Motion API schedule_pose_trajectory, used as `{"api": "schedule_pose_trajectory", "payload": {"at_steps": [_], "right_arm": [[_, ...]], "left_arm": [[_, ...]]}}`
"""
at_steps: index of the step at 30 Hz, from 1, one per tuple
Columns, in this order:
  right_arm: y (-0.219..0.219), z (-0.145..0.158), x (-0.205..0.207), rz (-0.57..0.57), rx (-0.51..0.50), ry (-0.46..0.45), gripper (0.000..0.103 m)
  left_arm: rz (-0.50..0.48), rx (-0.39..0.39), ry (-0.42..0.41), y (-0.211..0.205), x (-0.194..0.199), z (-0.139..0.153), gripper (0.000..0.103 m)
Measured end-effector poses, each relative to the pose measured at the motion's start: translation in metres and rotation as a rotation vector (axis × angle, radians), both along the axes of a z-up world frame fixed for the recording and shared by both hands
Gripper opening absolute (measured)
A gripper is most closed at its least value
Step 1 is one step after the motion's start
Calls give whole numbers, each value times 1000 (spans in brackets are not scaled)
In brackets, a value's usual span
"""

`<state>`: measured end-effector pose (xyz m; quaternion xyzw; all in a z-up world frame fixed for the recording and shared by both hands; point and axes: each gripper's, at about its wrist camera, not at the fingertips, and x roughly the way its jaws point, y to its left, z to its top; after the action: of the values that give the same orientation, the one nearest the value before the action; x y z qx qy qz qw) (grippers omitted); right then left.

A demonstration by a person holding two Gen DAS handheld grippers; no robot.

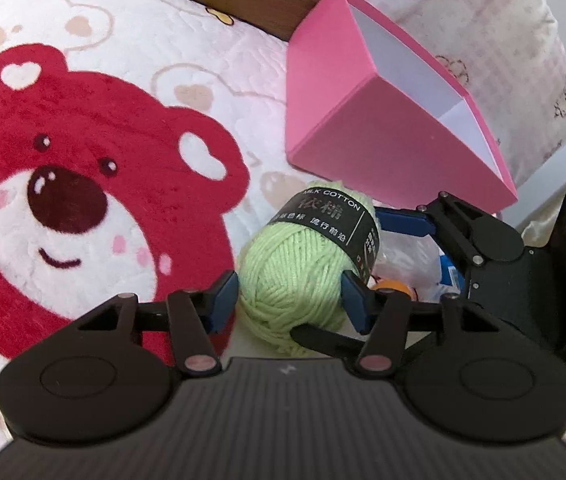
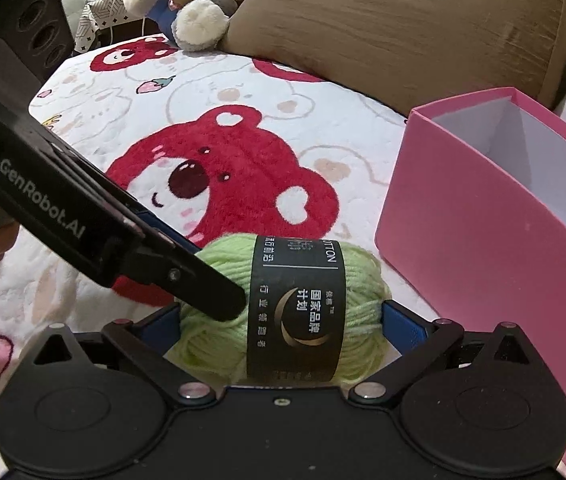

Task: Organize objects
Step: 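Close the left gripper around the green yarn ball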

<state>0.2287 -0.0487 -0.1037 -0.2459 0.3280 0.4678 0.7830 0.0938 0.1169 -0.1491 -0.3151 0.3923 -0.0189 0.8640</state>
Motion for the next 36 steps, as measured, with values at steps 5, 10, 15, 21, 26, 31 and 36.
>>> {"api": "schedule_pose_trajectory", "payload": {"at_steps": [5, 10, 15, 21, 26, 31, 36], "right_arm": [[5, -5, 4, -52, 24, 20, 103], [5, -3, -1, -124, 29, 33, 103], [5, 2, -18, -160, 57, 24, 103], [-9, 19, -39, -194, 141, 143, 103], [-14, 26, -70, -89, 89, 59, 101], [-18, 15, -69, -151, 47, 23, 101], [-26, -1, -56, -228, 64, 61, 90]], "left_arm": [[-26, -31, -45, 2, -1, 4, 53], [-40, -56, -67, 0, -1, 7, 57], [-8, -31, -45, 1, 0, 4, 55], [-33, 33, -60, 5, -7, 17, 50], [-56, 4, -43, 14, -7, 16, 50], [-68, 16, -33, 13, -11, 16, 51], [-86, 6, -61, 7, -20, 18, 61]]}}
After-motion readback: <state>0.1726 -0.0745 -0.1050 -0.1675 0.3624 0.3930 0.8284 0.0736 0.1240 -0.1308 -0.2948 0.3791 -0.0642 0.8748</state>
